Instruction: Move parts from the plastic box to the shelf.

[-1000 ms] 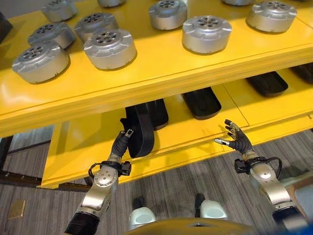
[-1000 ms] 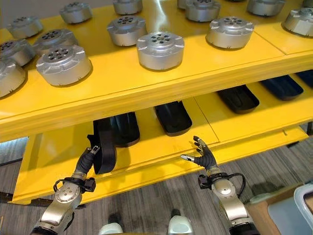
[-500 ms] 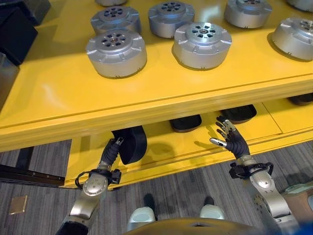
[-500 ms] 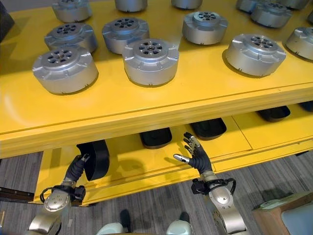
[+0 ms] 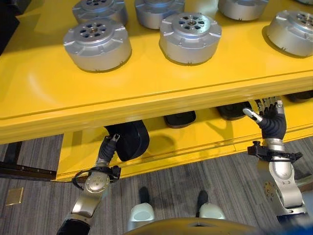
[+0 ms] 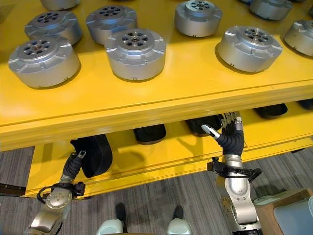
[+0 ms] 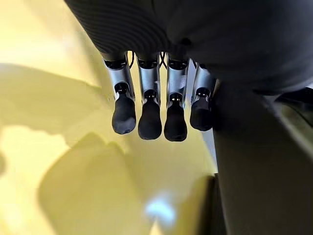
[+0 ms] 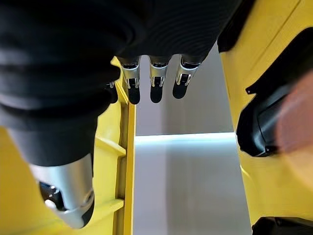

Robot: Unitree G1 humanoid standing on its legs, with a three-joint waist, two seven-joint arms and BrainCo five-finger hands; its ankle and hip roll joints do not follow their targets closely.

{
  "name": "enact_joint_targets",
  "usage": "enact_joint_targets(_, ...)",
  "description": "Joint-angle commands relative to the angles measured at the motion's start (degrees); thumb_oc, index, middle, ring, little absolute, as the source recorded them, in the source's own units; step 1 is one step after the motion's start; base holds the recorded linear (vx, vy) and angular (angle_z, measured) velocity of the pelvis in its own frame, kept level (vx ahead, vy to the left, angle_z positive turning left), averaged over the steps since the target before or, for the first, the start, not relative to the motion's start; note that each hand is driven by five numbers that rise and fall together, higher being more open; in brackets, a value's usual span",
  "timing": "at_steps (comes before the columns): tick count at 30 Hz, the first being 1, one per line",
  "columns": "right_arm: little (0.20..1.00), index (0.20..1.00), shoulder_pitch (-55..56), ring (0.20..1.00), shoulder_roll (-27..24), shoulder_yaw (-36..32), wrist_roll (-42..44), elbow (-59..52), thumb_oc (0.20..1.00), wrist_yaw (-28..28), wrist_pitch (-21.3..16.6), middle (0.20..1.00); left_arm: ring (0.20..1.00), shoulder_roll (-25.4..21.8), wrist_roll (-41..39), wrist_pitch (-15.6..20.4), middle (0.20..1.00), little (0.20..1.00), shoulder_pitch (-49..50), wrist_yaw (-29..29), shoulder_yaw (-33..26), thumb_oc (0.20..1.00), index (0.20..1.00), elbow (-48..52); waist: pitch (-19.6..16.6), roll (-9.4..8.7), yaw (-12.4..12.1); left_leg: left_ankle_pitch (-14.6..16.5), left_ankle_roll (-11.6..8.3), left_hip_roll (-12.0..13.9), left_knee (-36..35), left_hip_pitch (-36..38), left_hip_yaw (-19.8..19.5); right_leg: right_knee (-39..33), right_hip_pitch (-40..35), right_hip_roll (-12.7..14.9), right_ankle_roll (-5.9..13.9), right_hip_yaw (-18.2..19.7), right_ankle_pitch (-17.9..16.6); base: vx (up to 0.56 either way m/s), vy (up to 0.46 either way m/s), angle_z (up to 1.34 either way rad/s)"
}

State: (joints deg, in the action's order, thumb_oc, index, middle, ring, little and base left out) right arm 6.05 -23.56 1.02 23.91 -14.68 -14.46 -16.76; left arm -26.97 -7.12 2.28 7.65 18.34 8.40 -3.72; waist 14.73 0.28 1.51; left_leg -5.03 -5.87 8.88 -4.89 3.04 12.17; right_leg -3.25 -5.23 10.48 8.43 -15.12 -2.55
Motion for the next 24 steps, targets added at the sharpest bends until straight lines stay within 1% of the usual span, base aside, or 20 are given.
enact_joint_targets(1,1.0,1.0,-2.9,1.0,-1.6,-1.2,-1.6,-4.2,1.0,-3.2,-2.3,1.0,0.2,-1.2,3.5,2.3,0.2,0.2,-4.5,3.0,-2.8,0.2,0.2,1.6,-0.4,0.4,0.9,1.4,-0.2,4.0,5.0,-0.3,7.3,12.1,3.9,2.0,0.4,-2.6,5.7,-0.09,-0.046,0.09)
enact_joint_targets(2,1.0,1.0,-3.0,1.0,-1.8,-1.2,-2.4,-4.2,1.0,-4.5,-2.3,1.0,0.2,-1.2,3.5,2.5,0.2,0.2,-5.3,2.6,-2.4,0.2,0.2,1.5,-0.3,0.52,1.6,0.9,-0.8,5.1,5.7,-0.9,10.2,12.5,4.1,2.3,0.27,-3.9,5.7,-0.16,0.027,0.4)
enact_joint_targets(3,1.0,1.0,-3.9,1.0,-2.1,-1.4,-2.9,-4.0,1.0,-6.1,-2.5,1.0,0.2,-1.3,2.8,2.8,0.2,0.2,-7.5,2.1,-1.5,0.2,0.2,1.0,0.0,0.54,3.0,2.3,-1.22,5.7,8.2,-0.8,13.7,13.9,4.5,3.3,0.63,-5.1,6.8,-0.26,0.086,1.01)
enact_joint_targets(4,1.0,1.0,-5.6,1.0,-2.4,-1.6,-2.2,-2.9,1.0,-5.8,-3.3,1.0,0.2,-1.3,2.1,2.6,0.2,0.2,-9.3,2.6,-1.0,0.2,0.2,0.7,1.0,0.58,2.7,3.5,0.03,5.3,12.3,-3.6,10.8,15.6,6.7,3.6,-0.22,-3.9,6.4,-0.28,0.195,1.33)
enact_joint_targets(5,1.0,1.0,-7.5,1.0,-2.8,-1.3,0.0,-1.8,1.0,-4.3,-3.6,1.0,0.2,-1.1,2.7,2.9,0.2,0.2,-9.3,3.2,-1.0,0.2,0.2,0.7,1.9,0.6,1.3,5.9,1.05,3.4,15.8,-5.5,4.0,17.4,8.5,3.9,-0.17,-0.6,6.4,-0.29,0.305,0.53)
enact_joint_targets(6,1.0,1.0,-8.7,1.0,-3.4,-2.1,1.3,-2.0,1.0,-3.1,-4.0,1.0,0.2,-1.3,3.6,2.9,0.2,0.2,-9.4,3.6,-0.8,0.2,0.2,0.6,3.0,0.8,0.9,7.8,2.38,1.8,17.8,-6.6,1.9,19.1,10.0,4.4,0.25,1.2,6.2,-0.17,0.3,-0.65)
enact_joint_targets(9,1.0,1.0,-10.2,1.0,-2.8,-2.7,2.0,-2.3,1.0,-3.0,-4.6,1.0,0.2,-2.2,6.6,1.7,0.2,0.2,-11.8,3.8,0.4,0.2,0.2,1.7,5.1,0.87,0.8,8.6,2.66,1.2,19.5,-7.9,1.9,21.0,11.7,5.2,1.13,1.9,5.6,-0.18,0.162,-0.7)
enact_joint_targets(12,1.0,1.0,-11.1,1.0,-2.2,-2.8,3.1,-2.9,1.0,-2.7,-3.9,1.0,0.2,-2.9,6.0,1.0,0.2,0.2,-13.6,3.8,0.9,0.2,0.2,1.5,6.4,0.72,0.8,9.6,2.5,1.1,21.9,-9.5,2.0,21.8,12.8,5.9,1.41,1.9,5.5,-0.15,0.045,-0.02)
enact_joint_targets(14,1.0,1.0,-12.2,1.0,-1.9,-2.6,4.2,-2.6,1.0,-3.4,-3.6,1.0,0.2,-3.1,5.7,0.7,0.2,0.2,-14.9,4.2,1.1,0.2,0.2,1.5,7.6,0.4,0.5,10.9,2.72,1.3,25.3,-11.8,2.1,23.5,14.5,6.8,1.3,1.9,5.4,-0.17,0.013,0.14)
enact_joint_targets(19,1.0,1.0,-13.5,1.0,-0.9,-2.8,2.7,-2.9,1.0,-6.6,-3.8,1.0,0.2,-2.6,5.2,-0.4,0.2,0.2,-14.9,4.8,0.8,0.2,0.2,1.6,9.2,-0.04,0.3,14.9,3.72,2.3,32.8,-15.8,2.7,29.0,18.1,8.6,1.08,2.6,6.9,-0.12,0.023,0.03)
enact_joint_targets(24,1.0,1.0,-13.0,1.0,-1.0,-3.6,1.1,-3.5,1.0,-6.6,-3.3,1.0,0.2,-1.9,5.0,-1.1,0.2,0.2,-13.5,5.4,0.3,0.2,0.2,0.9,9.5,-0.25,0.6,16.7,4.42,2.7,36.0,-16.7,3.3,32.1,19.2,9.0,1.01,3.4,8.3,-0.02,0.026,-0.14)
